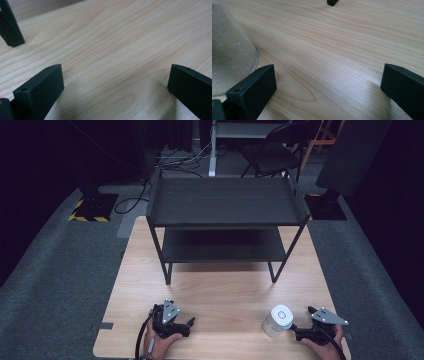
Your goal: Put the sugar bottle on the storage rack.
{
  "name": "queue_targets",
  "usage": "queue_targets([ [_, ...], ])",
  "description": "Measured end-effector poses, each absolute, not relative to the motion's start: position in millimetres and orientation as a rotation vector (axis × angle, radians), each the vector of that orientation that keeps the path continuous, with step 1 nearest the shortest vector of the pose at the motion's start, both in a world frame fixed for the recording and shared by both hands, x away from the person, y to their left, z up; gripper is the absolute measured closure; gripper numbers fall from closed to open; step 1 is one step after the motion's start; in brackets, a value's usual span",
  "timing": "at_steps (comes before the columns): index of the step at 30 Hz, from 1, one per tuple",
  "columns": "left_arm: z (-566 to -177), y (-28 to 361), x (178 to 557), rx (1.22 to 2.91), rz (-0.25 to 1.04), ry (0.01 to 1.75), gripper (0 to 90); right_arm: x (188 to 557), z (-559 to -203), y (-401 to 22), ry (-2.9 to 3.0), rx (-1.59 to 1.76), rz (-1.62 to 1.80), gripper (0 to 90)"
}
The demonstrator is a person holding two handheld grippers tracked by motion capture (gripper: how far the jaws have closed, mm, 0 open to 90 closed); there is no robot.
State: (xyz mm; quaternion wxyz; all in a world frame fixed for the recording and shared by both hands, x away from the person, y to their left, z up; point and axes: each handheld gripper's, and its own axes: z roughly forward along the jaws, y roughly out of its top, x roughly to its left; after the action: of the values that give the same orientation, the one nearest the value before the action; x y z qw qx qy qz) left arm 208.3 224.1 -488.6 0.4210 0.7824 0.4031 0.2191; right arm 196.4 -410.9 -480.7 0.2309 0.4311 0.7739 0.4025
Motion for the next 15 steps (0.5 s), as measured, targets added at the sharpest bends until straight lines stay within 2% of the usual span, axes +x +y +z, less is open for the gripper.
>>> queue_targets([
  [15, -488.6, 224.1, 208.3, 1.959, 0.549, 1.011, 0.3, 199.1, -480.0, -419.6, 2.167, 1.158, 1.149, 0.2],
])
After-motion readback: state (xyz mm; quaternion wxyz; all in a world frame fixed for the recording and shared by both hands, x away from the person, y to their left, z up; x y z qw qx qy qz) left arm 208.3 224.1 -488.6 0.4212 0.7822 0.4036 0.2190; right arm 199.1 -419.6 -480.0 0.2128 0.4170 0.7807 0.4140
